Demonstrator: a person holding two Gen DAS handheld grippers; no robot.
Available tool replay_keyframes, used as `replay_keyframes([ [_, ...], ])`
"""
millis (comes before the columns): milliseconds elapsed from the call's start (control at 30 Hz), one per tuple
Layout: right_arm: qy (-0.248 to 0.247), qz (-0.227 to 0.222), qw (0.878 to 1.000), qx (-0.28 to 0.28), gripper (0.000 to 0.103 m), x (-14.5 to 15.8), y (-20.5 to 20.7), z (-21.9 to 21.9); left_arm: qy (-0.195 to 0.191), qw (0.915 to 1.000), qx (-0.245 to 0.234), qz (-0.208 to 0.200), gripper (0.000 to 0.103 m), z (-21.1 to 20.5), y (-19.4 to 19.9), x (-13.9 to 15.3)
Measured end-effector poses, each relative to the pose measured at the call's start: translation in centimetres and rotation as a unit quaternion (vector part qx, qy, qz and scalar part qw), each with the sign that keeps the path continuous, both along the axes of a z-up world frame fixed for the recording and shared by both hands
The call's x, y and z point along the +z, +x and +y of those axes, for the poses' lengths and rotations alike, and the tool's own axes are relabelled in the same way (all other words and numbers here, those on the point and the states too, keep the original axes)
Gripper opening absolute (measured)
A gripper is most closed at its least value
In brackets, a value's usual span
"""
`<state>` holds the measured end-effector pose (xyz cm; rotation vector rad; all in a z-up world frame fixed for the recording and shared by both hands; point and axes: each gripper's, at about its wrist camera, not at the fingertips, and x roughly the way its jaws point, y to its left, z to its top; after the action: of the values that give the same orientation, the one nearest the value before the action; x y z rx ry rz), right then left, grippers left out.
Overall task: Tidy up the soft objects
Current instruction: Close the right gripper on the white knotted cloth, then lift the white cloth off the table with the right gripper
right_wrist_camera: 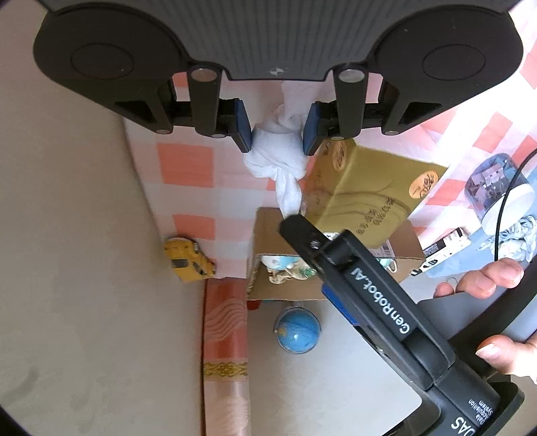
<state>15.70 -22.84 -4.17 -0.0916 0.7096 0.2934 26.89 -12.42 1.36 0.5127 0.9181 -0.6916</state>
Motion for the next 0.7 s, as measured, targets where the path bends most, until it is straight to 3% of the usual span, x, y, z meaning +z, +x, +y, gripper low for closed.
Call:
replay_keyframes([
  [400,-0.033,0.043,0.998,-0.025,0.041,-2.4,-2.2,-1.3,0.011,0.9994,-0.032,0.006,0.095,-1.1,-1.8,-0.7],
  [700,-0.039,0.039,0.998,-0.018,0.064,-3.2,-2.3,-0.8,0.032,0.9968,-0.073,0.013,0.095,-1.8,-2.7,-1.1],
])
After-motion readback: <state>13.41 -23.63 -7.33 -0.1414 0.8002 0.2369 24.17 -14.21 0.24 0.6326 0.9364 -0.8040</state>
